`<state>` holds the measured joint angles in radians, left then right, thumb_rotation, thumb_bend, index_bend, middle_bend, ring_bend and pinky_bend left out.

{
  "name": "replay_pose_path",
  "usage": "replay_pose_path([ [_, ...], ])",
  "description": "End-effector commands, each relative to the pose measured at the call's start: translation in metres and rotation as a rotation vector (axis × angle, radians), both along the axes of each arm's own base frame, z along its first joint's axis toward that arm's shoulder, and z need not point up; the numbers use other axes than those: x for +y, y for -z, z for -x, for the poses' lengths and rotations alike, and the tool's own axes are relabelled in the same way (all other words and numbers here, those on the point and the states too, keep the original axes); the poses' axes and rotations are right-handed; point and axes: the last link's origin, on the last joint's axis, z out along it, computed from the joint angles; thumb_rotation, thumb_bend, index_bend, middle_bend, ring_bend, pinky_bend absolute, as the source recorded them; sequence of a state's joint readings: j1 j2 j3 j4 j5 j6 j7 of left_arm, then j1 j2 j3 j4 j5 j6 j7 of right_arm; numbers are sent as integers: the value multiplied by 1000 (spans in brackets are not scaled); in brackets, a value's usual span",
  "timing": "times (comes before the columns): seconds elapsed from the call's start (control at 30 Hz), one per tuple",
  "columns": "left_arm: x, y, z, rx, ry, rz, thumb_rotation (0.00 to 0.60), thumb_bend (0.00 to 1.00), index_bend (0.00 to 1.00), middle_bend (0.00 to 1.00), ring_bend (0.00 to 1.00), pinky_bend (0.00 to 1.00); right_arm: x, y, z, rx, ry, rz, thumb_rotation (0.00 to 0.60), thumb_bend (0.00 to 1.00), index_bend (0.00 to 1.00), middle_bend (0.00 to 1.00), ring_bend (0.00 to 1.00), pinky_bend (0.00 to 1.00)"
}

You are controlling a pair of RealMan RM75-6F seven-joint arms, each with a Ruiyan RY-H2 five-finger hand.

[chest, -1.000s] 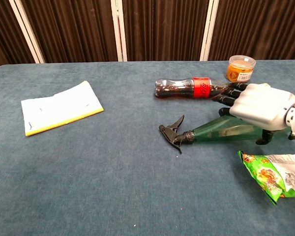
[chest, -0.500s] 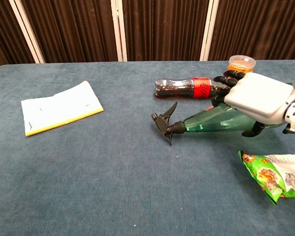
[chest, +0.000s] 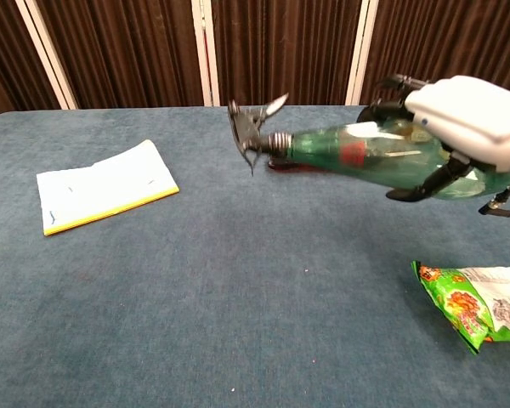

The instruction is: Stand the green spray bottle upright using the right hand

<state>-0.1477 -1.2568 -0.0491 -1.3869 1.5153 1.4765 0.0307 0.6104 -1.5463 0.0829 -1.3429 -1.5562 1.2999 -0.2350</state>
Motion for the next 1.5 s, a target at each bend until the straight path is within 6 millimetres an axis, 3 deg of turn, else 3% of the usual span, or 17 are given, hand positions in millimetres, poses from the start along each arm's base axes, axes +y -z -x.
replay_pose_path([
  [0.03,0,-1,0,0,-1,-3,600,22,0,0,0,48,-1,-8,-1,-84,-23,15,600,477,1000,373,72,199],
  [0.2,0,1,1,2,-5,3,600,22,0,0,0,48,1,-4,-2,-178,-15,-38,600,483,1000,377,74,206],
  [0.5,1,3,2,4,-13,16,600,22,0,0,0,47,20,6,2,-962,253,-481,600,491,1000,382,37,213],
  [0.8,0,2,2,1,-13,8,600,22,0,0,0,47,26,8,11,-1450,376,-678,600,491,1000,358,33,289],
  [0.93,0,1,3,3,-17,6,600,22,0,0,0,47,25,7,15,-1495,325,-617,600,494,1000,352,35,310],
  [1.2,-2,0,4,3,-19,2,600,22,0,0,0,48,29,18,18,-1400,190,-521,600,495,1000,344,37,319],
  [1.5,-5,-3,5,1,-20,-7,600,22,0,0,0,47,27,11,12,-1397,111,-483,600,495,1000,343,42,333],
])
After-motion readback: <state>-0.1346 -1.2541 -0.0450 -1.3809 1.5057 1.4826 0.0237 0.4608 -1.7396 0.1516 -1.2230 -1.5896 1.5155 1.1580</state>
